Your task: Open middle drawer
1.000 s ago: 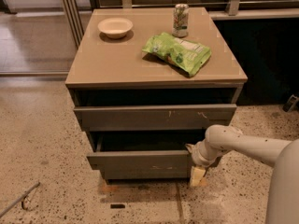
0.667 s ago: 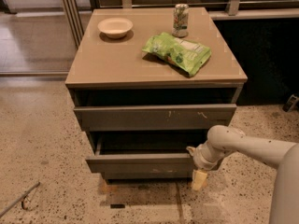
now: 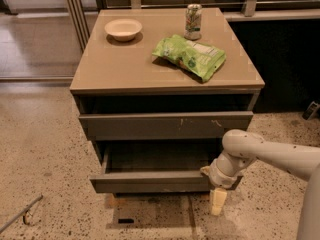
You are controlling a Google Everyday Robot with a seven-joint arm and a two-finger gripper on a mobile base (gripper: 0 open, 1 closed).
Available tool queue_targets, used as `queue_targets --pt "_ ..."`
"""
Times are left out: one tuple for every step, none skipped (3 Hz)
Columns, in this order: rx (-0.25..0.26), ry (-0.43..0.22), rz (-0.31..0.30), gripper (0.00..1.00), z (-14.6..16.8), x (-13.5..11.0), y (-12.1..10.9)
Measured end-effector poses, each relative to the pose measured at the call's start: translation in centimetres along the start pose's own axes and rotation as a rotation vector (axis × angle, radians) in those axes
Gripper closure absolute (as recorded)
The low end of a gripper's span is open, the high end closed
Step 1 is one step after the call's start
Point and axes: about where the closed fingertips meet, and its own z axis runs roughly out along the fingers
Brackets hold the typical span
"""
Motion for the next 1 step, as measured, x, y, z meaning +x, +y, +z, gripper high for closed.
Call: queue_targets --pt "-0.002 0.001 0.0 0.0 -0.04 -0.01 0.06"
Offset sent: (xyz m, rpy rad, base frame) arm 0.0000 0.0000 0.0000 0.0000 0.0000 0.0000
